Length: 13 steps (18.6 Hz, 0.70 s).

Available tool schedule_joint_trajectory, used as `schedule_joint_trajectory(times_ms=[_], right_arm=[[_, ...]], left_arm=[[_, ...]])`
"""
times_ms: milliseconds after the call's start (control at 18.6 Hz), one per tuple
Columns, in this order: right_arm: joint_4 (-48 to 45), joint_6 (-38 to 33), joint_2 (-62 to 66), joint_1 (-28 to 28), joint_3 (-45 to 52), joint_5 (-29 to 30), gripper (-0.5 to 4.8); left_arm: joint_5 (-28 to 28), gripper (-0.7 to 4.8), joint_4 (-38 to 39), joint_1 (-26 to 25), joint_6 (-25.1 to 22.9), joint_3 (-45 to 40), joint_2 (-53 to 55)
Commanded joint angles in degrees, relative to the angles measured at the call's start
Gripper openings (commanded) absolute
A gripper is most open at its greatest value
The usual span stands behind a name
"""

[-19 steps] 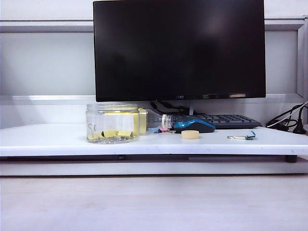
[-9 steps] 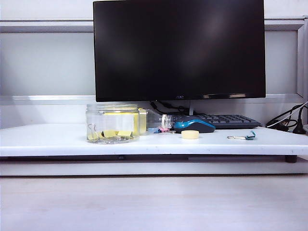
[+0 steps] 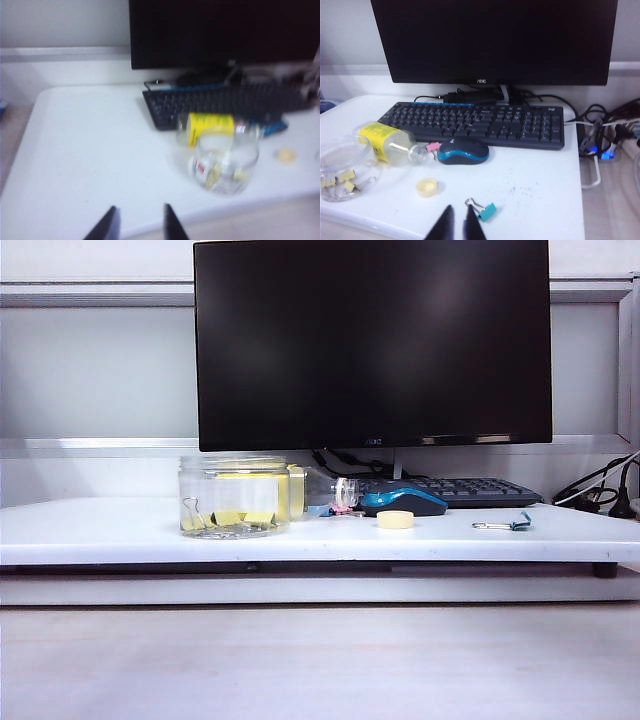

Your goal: Pick up the clips with the largest number of clips of the same color on the table and place them in a round transparent plastic box.

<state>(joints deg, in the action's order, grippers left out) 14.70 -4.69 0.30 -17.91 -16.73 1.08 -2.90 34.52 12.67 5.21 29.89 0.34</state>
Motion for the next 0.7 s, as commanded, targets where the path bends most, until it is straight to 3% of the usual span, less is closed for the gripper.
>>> schedule_joint_trajectory(times_ms=[54, 107, 269, 483, 698], right_arm=[[-1.5, -0.4, 0.0, 0.0, 1.7, -2.4, 0.02], [-1.7, -1.6, 0.0, 0.0, 2.5, -3.3, -0.01], [-1.7, -4.6, 0.0, 0.0, 4.2, -7.9, -0.01], [-4.9, -4.5, -0.1, 0.0, 6.8, -7.7, -0.01], [-10.7, -4.3, -0.1, 0.0, 10.7, -7.6, -0.01]], left_arm=[[0.3, 0.8, -4.1, 0.0, 5.0, -1.2, 0.0], [0.3, 0.22, -4.8, 0.0, 4.9, -2.1, 0.0], [-0.9, 0.18, -7.8, 0.0, 6.4, -5.7, 0.0], [-7.6, 0.16, -14.1, 0.0, 7.4, -12.7, 0.0], [-7.7, 0.21, -16.4, 0.0, 7.4, -15.6, 0.0]])
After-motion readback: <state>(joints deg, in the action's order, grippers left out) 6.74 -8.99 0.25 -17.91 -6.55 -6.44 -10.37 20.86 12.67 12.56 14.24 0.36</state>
